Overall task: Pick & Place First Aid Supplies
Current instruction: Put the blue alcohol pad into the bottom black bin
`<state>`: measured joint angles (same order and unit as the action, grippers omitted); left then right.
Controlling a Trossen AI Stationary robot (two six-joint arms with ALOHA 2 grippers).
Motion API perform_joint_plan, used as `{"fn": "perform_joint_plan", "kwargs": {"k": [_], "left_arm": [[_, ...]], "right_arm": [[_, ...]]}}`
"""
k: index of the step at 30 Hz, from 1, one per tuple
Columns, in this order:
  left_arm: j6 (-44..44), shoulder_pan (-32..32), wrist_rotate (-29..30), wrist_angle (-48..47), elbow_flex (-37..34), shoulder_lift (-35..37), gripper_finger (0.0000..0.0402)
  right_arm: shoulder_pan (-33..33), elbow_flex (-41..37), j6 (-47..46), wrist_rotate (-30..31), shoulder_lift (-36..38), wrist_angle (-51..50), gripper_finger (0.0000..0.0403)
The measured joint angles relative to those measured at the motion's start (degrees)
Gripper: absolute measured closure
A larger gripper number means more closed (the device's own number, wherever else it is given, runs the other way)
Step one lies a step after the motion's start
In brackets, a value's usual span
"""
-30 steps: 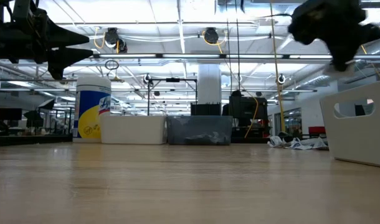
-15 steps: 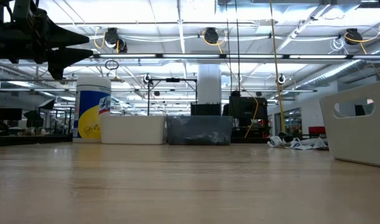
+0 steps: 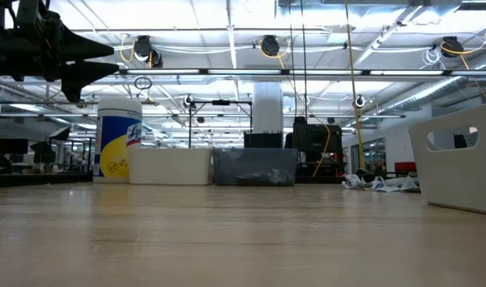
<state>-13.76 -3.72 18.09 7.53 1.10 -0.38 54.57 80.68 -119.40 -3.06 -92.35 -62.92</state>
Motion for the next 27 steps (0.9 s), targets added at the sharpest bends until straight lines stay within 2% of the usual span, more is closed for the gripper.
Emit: {"fn": "perform_joint_plan", "kwargs": {"k": [7, 17, 22, 27], "left_arm": [[0.0, 0.0, 0.0, 0.0, 0.0, 0.0, 0.0206], [0.0, 0.0, 0.0, 0.0, 0.0, 0.0, 0.0206], [0.0, 0.0, 0.0, 0.0, 0.0, 0.0, 0.0206], [0.0, 0.0, 0.0, 0.0, 0.0, 0.0, 0.0206]], "right_arm": [[-0.4, 1.3, 3.8, 0.0, -1.8, 0.0, 0.0386], [-2.7, 1.3, 9.5, -1.5, -1.8, 1.1, 0.026], [-4.2, 1.2, 12.0, -2.0, -1.8, 1.5, 0.0217], [-5.8, -0.9, 12.0, -10.6, -1.8, 4.7, 0.0203]]}}
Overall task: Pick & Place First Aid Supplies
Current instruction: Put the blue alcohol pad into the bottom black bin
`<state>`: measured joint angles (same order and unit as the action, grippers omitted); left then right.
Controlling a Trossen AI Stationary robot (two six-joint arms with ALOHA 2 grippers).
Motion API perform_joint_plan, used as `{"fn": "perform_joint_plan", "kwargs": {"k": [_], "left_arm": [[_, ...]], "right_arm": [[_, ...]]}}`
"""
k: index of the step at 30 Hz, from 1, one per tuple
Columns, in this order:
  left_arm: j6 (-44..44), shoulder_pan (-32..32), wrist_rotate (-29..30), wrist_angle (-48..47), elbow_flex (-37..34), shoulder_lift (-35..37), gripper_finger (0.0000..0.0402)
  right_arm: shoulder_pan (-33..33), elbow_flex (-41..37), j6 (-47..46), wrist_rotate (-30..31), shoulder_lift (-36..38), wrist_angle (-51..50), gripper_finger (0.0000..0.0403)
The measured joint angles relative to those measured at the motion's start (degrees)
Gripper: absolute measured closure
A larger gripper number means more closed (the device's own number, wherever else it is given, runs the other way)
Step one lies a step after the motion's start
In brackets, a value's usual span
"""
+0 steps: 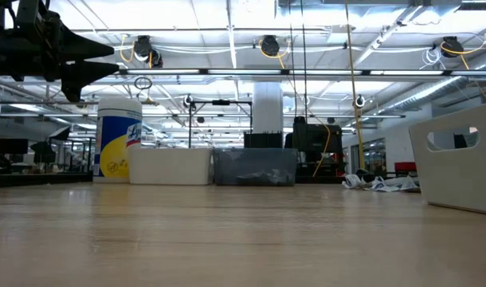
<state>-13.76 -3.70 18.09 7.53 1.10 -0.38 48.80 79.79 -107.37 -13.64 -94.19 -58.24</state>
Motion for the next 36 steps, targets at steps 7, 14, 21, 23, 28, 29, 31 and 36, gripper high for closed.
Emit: {"fn": "perform_joint_plan", "kwargs": {"k": [7, 14, 21, 23, 28, 29, 31, 36], "left_arm": [[0.0, 0.0, 0.0, 0.0, 0.0, 0.0, 0.0206], [0.0, 0.0, 0.0, 0.0, 0.0, 0.0, 0.0206], [0.0, 0.0, 0.0, 0.0, 0.0, 0.0, 0.0206], [0.0, 0.0, 0.0, 0.0, 0.0, 0.0, 0.0206], [0.0, 0.0, 0.0, 0.1, 0.0, 0.0, 0.0206], [0.0, 0.0, 0.0, 0.0, 0.0, 0.0, 0.0206], [0.0, 0.0, 0.0, 0.0, 0.0, 0.0, 0.0206], [0.0, 0.0, 0.0, 0.0, 0.0, 0.0, 0.0206]], "right_arm": [[-1.5, -1.3, -2.4, 1.8, 0.0, -0.1, 0.0215], [-2.2, -1.2, -3.7, -1.7, 0.0, 2.2, 0.0205], [-2.7, -1.3, -4.1, -7.0, 0.0, -3.7, 0.0195], [-3.0, -1.5, -3.5, -7.5, 0.0, -3.2, 0.0195], [-4.6, -1.3, -2.4, 0.0, 0.7, -5.9, 0.0195], [-5.3, -1.4, -2.4, 2.0, 1.0, -6.7, 0.0195], [-7.0, -1.4, -1.9, 4.7, 2.1, -8.1, 0.0195], [-12.1, -1.3, 4.1, 7.7, 5.2, -12.0, 0.0195]]}}
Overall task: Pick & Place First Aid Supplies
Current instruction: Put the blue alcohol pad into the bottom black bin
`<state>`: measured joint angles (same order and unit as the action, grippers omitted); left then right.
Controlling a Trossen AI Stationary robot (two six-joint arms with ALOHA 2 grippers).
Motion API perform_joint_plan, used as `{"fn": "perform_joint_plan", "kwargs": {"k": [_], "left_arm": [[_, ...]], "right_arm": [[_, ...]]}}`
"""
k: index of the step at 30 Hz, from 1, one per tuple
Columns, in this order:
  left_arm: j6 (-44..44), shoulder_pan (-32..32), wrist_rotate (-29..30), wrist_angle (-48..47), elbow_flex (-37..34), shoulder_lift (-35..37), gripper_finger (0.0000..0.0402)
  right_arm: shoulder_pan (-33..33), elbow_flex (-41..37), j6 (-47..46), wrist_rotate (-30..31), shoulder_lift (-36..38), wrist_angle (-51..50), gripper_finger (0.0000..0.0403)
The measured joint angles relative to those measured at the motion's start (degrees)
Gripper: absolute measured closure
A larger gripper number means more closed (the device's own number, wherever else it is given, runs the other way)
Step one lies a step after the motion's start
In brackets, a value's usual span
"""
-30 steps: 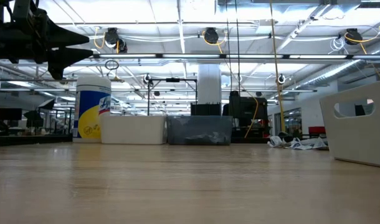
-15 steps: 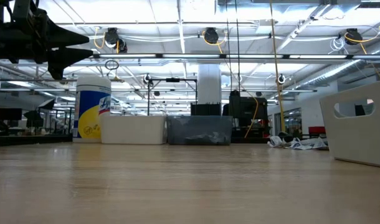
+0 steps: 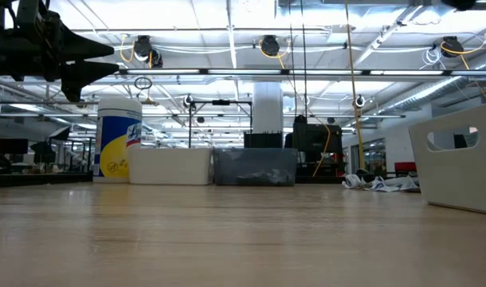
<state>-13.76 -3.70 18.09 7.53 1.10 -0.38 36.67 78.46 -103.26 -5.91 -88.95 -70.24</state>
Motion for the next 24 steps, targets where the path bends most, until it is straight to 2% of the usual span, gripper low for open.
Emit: {"fn": "perform_joint_plan", "kwargs": {"k": [8, 18, 24], "left_arm": [[0.0, 0.0, 0.0, 0.0, 0.0, 0.0, 0.0206], [0.0, 0.0, 0.0, 0.0, 0.0, 0.0, 0.0206], [0.0, 0.0, 0.0, 0.0, 0.0, 0.0, 0.0206]], "right_arm": [[-11.0, 0.0, 15.4, 0.2, 3.0, -5.5, 0.0195], [-26.9, 0.0, 30.9, 5.6, 6.1, -16.9, 0.0195], [-38.8, -3.7, 36.9, 6.3, 8.0, -16.6, 0.0195]]}}
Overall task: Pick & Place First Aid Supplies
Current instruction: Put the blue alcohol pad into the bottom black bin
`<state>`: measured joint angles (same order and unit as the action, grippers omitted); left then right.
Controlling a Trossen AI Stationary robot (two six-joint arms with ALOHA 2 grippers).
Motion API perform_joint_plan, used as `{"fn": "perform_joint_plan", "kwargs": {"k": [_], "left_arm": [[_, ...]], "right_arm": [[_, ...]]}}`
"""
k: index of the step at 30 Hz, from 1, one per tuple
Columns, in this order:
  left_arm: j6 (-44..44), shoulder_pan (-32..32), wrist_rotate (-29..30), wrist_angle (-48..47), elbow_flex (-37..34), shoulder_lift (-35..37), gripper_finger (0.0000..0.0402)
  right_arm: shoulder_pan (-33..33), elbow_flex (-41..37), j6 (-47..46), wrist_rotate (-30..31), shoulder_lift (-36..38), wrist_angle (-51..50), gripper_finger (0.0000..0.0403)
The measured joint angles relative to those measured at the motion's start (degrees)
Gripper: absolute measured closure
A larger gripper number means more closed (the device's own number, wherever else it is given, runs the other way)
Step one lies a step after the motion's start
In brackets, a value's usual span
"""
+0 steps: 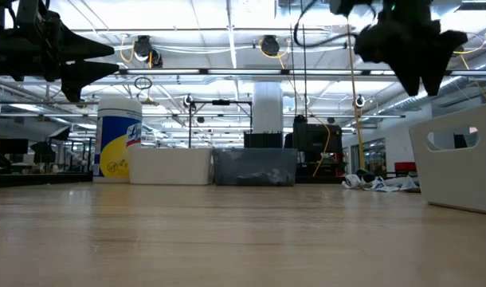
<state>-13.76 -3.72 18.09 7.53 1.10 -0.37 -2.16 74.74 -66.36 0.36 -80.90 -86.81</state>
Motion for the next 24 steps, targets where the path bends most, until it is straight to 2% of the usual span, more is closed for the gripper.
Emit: {"fn": "perform_joint_plan", "kwargs": {"k": [9, 14, 24], "left_arm": [[0.0, 0.0, 0.0, 0.0, 0.0, 0.0, 0.0206], [0.0, 0.0, 0.0, 0.0, 0.0, 0.0, 0.0206], [0.0, 0.0, 0.0, 0.0, 0.0, 0.0, 0.0206]], "right_arm": [[-12.2, -4.0, 6.2, -0.1, 0.8, 1.3, 0.0195], [-15.9, -9.1, 8.5, -1.2, 0.7, 10.6, 0.0195], [-18.2, -21.0, -0.6, -3.6, -0.7, 26.0, 0.0195]]}}
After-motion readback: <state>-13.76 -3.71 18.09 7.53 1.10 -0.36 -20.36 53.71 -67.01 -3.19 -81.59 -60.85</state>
